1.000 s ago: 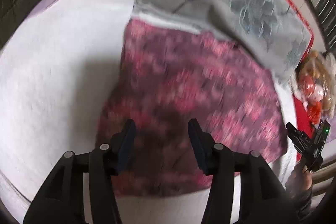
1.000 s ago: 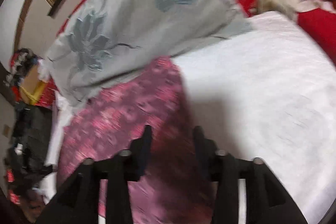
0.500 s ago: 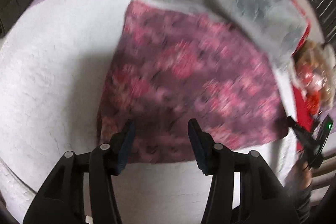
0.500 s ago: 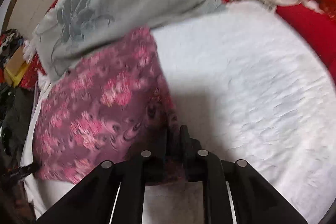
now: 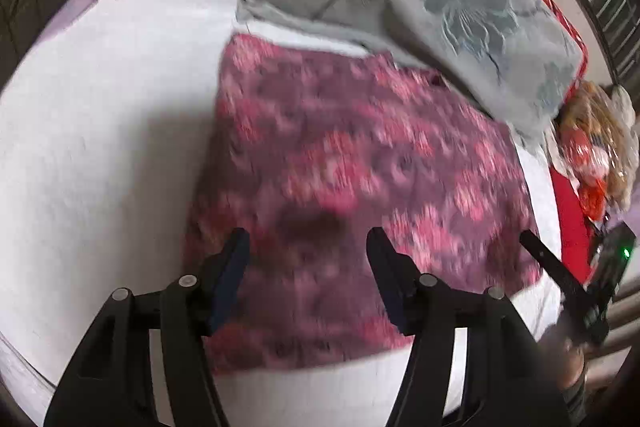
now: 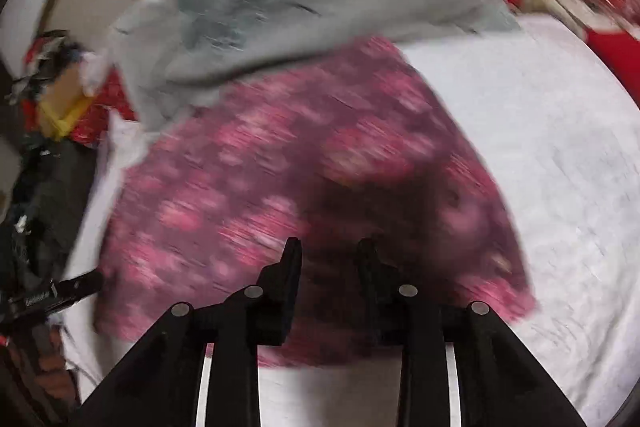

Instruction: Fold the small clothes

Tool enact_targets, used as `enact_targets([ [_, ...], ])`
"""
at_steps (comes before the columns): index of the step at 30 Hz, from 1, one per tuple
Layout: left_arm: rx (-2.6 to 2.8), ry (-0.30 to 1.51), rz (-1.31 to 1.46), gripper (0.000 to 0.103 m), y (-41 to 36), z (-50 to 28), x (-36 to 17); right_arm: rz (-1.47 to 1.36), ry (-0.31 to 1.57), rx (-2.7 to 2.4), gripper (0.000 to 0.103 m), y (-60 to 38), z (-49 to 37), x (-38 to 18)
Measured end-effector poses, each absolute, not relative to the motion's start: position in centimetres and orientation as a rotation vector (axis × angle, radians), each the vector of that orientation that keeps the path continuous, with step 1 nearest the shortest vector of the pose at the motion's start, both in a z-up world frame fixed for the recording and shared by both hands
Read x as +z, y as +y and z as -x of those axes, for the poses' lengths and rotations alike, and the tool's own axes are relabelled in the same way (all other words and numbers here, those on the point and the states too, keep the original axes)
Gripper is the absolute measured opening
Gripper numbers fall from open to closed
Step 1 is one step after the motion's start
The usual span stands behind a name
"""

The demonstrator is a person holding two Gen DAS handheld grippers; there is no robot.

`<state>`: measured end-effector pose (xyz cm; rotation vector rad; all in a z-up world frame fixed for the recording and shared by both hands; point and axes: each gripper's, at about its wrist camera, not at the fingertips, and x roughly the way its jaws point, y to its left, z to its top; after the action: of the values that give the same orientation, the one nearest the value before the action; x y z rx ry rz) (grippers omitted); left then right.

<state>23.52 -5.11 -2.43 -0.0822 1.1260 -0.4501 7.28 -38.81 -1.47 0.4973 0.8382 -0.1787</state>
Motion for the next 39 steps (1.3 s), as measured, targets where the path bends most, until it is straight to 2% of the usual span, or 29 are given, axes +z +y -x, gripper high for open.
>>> enact_targets([
  [3, -0.374, 1.200, 0.075, 0.063, -5.3, -26.5, -4.7, -0.477, 0.840, -0.156, 0.043, -37.2, -9.9, -2.0],
  [5, -0.375, 1.263, 0.059, 0.063, -5.1, -27.6, -6.6, -0.477, 0.933, -0.181, 0.049, -36.5, -11.8, -4.2],
  [9, -0.467, 1.238, 0.040, 0.063, -4.5, -28.4, -4.7, -0.392, 0.933, -0.246, 0.052, -34.4, -12.4, -3.1],
  [12, -0.471, 1.247, 0.113, 0.063, -2.2, -30.5, -4.0, -0.303, 0.883, -0.113, 0.052, -30.4, -12.1, -1.3],
  [15, -0.442, 1.284, 0.203, 0.063, 0.8, -32.2, -4.3, -0.145, 0.887, 0.090, 0.057, -23.6, -12.3, -0.8],
  [19, -0.429, 1.331, 0.291, 0.063, 4.8, -32.4, -4.5, 0.140, 0.892, 0.342, 0.060, -13.4, -11.3, -2.4],
  [22, -0.434, 1.350, 0.293, 0.063, 5.9, -32.3, -4.5, 0.332, 0.898, 0.393, 0.062, -8.6, -10.7, -4.6],
  [24, -0.446, 1.357, 0.273, 0.063, 5.9, -32.2, -4.4, 0.436, 0.838, 0.346, 0.063, -6.9, -10.7, -5.3],
  [27, -0.475, 1.372, 0.271, 0.063, 4.8, -32.5, -4.5, 0.445, 0.782, 0.264, 0.061, -6.3, -12.2, -5.3],
  [28, -0.485, 1.380, 0.279, 0.063, 4.7, -32.6, -4.6, 0.451, 0.766, 0.237, 0.057, -6.3, -12.7, -5.3],
  [29, -0.497, 1.391, 0.291, 0.063, 4.3, -32.8, -4.7, 0.454, 0.764, 0.220, 0.032, -6.5, -13.3, -5.3],
  [30, -0.512, 1.404, 0.304, 0.063, 4.0, -33.1, -4.8, 0.449, 0.775, 0.216, 0.014, -7.0, -13.7, -5.4],
  [31, -0.523, 1.414, 0.313, 0.063, 3.6, -33.4, -4.9, 0.432, 0.771, 0.209, 0.009, -7.5, -13.8, -5.1],
  [35, -0.546, 1.459, 0.315, 0.063, 1.3, -34.4, -5.7, 0.362, 0.651, 0.188, 0.009, -9.5, -12.2, -2.1],
  [39, -0.551, 1.502, 0.299, 0.063, -1.7, -34.7, -6.4, 0.316, 0.608, 0.192, 0.009, -10.7, -11.8, -0.5],
])
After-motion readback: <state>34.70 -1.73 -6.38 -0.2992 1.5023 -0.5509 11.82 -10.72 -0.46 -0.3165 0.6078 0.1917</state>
